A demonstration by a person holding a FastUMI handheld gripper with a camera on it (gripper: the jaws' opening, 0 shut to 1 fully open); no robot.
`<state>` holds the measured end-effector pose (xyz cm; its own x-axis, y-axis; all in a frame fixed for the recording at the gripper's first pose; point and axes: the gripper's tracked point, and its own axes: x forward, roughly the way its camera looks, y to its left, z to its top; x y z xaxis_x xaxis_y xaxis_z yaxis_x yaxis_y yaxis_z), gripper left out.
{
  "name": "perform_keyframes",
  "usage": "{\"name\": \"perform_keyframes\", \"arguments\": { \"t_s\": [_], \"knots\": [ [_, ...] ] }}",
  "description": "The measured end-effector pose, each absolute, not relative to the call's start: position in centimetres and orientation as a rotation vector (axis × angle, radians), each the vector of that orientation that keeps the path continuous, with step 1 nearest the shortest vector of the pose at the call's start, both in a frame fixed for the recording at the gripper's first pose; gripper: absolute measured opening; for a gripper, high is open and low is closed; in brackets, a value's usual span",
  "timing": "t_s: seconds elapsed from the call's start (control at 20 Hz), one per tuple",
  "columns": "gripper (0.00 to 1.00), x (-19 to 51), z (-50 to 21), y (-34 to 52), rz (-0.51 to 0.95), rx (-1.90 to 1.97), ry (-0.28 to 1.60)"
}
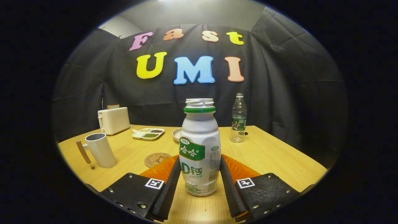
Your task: Take the bottle from table, then pour the juice into the cup, finally place the bottle on the coaster
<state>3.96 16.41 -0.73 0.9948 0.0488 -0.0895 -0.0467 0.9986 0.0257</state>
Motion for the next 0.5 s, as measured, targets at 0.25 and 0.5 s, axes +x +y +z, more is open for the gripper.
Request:
{"name": "perform_keyframes", "arguments": {
  "t_s": [0.25, 0.5],
  "knots": [
    [0.64, 4.3, -0.6, 16.9, 0.055, 0.020, 0.100],
    [0.64, 4.8, 1.7, 17.7, 0.046, -0.095, 0.060]
  ]
}}
